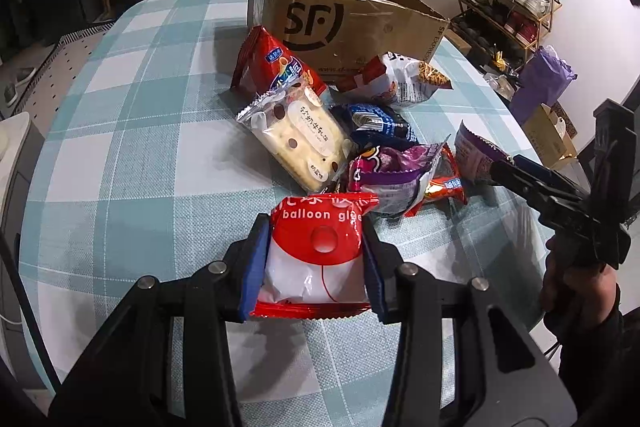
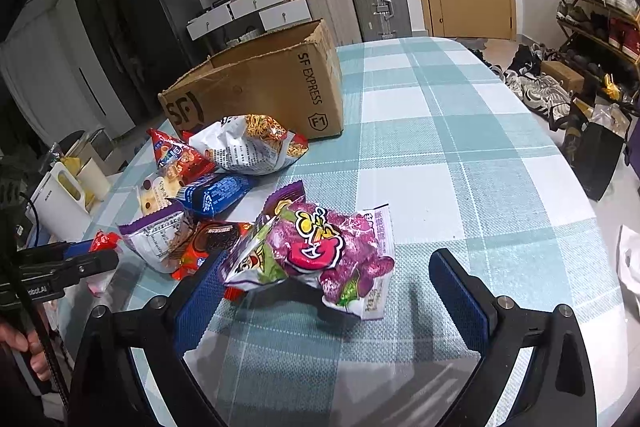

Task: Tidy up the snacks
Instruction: 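Grasp the purple-pink candy bag with the right gripper while the left holds the gum bag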

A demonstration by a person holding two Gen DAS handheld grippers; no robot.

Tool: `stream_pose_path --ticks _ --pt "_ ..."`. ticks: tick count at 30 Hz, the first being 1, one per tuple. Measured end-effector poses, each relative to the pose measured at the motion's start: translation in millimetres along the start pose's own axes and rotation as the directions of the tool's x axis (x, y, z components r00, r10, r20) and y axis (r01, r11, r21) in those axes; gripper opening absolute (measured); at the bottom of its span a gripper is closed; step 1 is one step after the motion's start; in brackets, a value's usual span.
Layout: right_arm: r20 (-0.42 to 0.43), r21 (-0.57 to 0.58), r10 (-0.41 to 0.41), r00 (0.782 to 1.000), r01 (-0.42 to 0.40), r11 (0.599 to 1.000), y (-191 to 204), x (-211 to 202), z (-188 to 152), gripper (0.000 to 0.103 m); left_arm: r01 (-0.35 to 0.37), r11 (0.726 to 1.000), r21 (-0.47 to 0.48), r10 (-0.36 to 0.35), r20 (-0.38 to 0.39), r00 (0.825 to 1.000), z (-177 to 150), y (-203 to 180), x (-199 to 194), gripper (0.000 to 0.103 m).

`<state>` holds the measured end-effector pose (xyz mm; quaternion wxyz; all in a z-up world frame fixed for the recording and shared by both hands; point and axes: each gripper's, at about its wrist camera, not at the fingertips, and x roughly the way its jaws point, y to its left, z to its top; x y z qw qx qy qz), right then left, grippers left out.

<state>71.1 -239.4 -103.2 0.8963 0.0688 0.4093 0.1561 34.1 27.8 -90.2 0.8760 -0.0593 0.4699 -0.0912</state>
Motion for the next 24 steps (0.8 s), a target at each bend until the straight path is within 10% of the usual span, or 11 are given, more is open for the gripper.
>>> stream_pose_path --ticks 16,24 --pt "-0.097 -0.006 0.028 0.995 -0.029 1.0 2 36 10 0.096 -0.174 0.982 0.07 0.168 0.079 0.983 2 6 -5 0.039" --pt "-0.075 -0.041 0.03 0.997 -0.033 0.999 9 35 7 0.059 -0.19 0.98 0.061 0.184 0.091 0.979 3 11 -2 0.04"
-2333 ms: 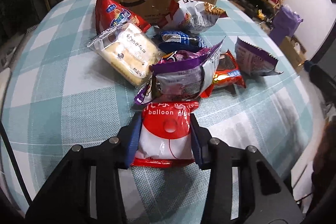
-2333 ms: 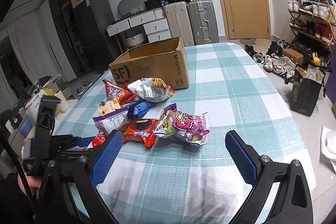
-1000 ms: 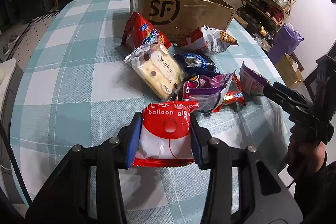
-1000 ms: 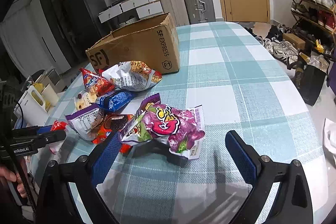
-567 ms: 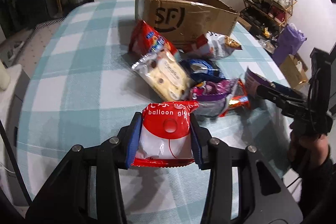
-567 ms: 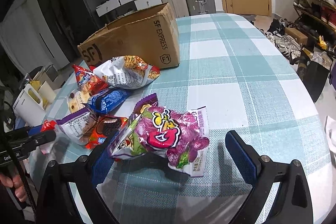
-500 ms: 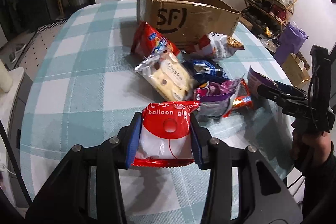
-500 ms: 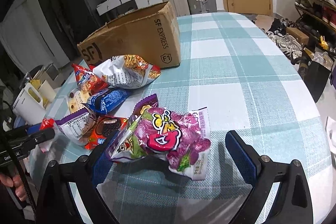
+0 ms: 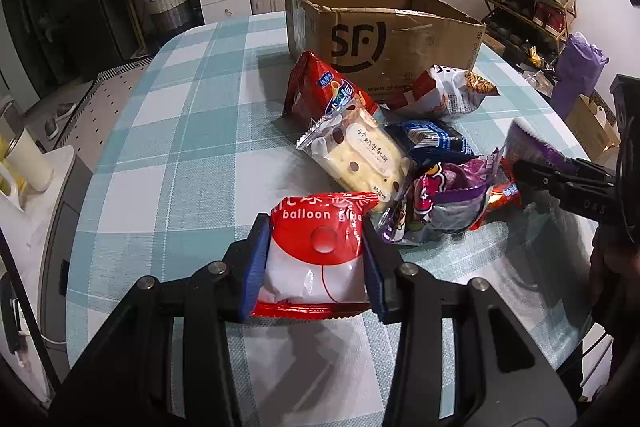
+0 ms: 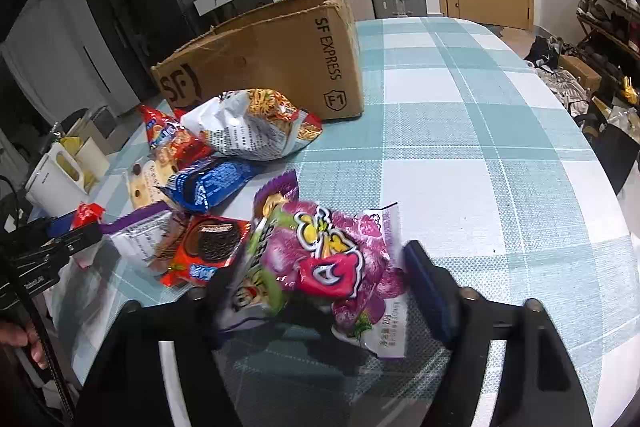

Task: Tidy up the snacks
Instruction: 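Grasp the purple-pink candy bag with the right gripper while the left holds the gum bag, then carry both bags over the cardboard box and lower them inside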

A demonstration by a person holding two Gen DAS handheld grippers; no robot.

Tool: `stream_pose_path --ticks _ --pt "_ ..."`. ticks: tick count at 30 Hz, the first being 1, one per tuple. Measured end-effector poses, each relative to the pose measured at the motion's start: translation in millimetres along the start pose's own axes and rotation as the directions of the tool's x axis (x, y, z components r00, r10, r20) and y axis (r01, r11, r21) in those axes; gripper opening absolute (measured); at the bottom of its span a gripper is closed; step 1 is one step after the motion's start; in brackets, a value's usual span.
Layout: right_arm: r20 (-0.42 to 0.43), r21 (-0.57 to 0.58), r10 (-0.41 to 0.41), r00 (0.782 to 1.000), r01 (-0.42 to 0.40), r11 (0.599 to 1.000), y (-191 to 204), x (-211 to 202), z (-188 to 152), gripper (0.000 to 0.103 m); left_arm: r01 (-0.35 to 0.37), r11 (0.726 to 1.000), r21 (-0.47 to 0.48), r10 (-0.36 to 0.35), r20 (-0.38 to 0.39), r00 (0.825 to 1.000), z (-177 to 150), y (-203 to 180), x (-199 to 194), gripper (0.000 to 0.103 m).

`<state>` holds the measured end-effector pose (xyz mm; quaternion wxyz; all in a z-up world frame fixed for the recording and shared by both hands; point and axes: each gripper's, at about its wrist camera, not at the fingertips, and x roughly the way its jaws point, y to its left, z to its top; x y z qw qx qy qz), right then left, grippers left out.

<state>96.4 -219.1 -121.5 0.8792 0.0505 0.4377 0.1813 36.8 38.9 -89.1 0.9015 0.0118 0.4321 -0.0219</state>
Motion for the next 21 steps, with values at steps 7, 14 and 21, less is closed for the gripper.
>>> stream_pose_path --ticks 7,14,21 --pt "0.016 -0.001 0.012 1.0 -0.012 1.0 4 -6 0 0.052 0.014 1.0 -0.007 -0.014 0.01 1.0 1 1 -2 0.04" --pt "0.035 0.052 0.043 0.998 -0.045 0.998 -3 -15 -1 0.049 0.016 1.0 -0.02 -0.016 0.019 1.0 2 7 -6 0.04" --pt "0.058 0.091 0.067 0.996 -0.072 0.993 -10 -24 -1 0.049 0.021 1.0 -0.016 -0.021 0.034 0.999 7 5 -11 0.04"
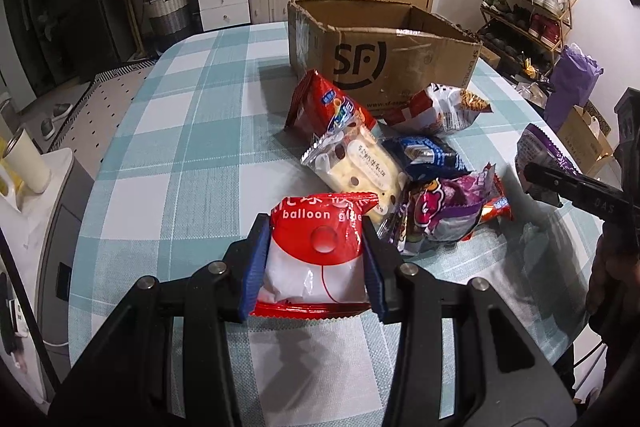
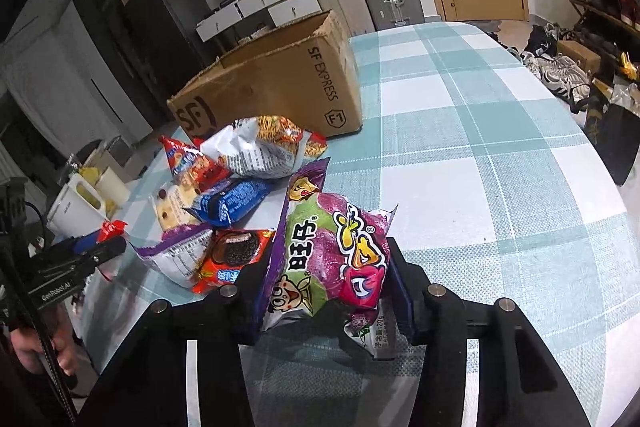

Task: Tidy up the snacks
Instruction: 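Carry both bags over the cardboard box and lower them inside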

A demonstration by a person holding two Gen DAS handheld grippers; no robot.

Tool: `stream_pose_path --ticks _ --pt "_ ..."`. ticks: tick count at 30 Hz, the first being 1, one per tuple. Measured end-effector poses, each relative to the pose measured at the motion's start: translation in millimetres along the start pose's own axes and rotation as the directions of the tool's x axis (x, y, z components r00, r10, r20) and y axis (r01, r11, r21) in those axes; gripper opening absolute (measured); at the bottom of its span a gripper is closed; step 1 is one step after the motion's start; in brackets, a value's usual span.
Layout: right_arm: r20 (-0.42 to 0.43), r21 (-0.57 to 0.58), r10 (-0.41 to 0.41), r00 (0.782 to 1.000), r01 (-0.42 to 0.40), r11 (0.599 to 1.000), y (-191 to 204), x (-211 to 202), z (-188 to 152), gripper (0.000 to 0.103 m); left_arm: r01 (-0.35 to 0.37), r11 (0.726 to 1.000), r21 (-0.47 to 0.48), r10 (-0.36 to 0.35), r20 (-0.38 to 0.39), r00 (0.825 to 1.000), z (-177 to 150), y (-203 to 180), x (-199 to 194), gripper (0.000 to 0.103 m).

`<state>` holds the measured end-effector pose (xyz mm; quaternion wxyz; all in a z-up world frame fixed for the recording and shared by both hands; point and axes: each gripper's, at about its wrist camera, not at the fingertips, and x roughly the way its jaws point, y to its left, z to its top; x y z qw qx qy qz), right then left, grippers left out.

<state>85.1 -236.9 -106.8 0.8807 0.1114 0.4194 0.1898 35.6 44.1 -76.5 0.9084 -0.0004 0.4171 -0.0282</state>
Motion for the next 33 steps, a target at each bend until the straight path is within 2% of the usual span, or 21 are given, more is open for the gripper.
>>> stream_pose_path --ticks 10,16,24,33 --pt "0.046 -0.034 0.029 0.999 -0.027 0.999 14 -14 14 0.049 0.035 0.999 -0.023 -0.035 0.019 0.999 20 7 -1 0.04" --pt "0.068 -0.055 0.063 0.996 -0.059 0.997 27 -19 28 0.049 0.046 0.999 0.001 -0.046 0.051 0.998 42 3 -5 0.04" --pt "0.106 -0.098 0.116 0.988 -0.105 0.99 51 -24 60 0.049 0.063 0.996 0.057 -0.069 0.099 0.993 80 -16 -9 0.04" --pt "0.148 -0.142 0.159 0.976 -0.139 0.98 77 -26 102 0.049 0.107 0.991 0.083 -0.116 0.111 0.987 128 -30 2 0.04"
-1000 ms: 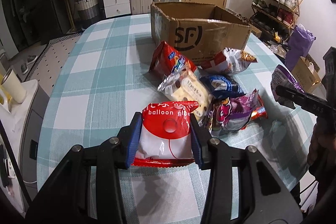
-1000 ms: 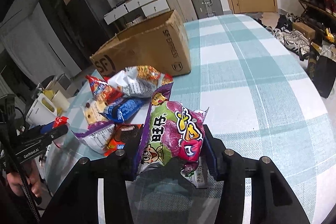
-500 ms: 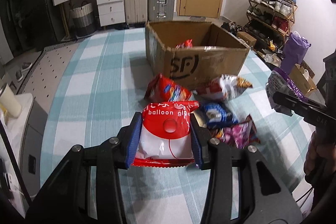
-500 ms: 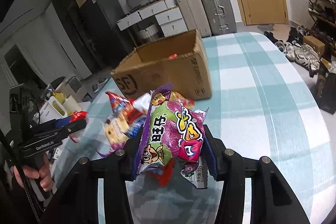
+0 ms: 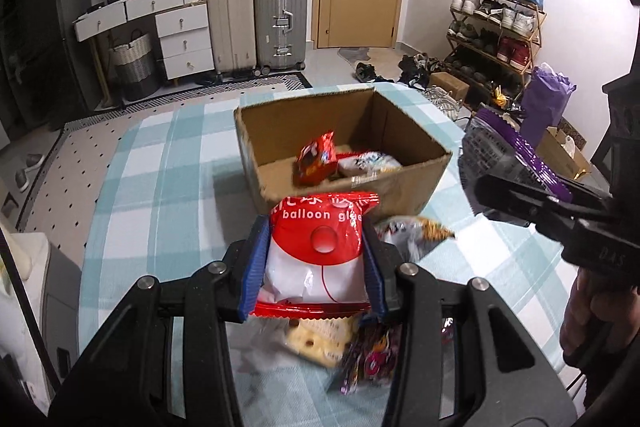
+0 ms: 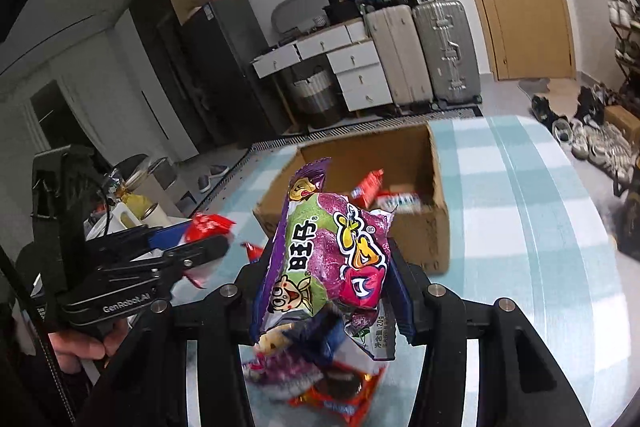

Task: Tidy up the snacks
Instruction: 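Carry both bags over the cardboard box and lower them inside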

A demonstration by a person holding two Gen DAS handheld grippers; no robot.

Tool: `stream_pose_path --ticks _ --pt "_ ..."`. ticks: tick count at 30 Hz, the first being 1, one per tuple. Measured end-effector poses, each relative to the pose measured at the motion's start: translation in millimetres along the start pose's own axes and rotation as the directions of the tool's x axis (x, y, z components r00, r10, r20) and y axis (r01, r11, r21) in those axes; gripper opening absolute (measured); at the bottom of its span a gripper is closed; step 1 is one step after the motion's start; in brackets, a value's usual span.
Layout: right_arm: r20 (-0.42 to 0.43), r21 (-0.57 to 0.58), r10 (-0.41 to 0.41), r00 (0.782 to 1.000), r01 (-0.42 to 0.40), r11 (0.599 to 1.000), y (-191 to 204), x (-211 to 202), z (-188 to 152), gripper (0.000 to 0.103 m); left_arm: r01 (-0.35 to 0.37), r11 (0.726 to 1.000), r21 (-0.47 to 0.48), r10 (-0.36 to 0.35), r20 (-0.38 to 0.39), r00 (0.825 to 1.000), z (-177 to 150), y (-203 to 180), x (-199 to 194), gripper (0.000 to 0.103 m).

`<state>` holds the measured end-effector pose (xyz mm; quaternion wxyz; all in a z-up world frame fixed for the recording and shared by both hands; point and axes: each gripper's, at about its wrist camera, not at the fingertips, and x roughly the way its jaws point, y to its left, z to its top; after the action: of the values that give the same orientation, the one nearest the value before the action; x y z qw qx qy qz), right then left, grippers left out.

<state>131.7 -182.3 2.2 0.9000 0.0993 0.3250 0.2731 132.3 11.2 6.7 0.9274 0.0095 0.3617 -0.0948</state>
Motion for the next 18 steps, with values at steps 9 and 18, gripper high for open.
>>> stream_pose_path --ticks 9,18 --pt "0.009 -0.052 0.008 1.0 -0.007 0.999 11 18 39 0.049 0.027 1.0 -0.002 -0.027 -0.02 0.999 38 7 28 0.04" --pt "0.01 -0.071 0.02 1.0 -0.019 0.997 11 38 70 0.049 0.042 0.999 -0.002 -0.042 -0.02 0.999 75 16 54 0.04"
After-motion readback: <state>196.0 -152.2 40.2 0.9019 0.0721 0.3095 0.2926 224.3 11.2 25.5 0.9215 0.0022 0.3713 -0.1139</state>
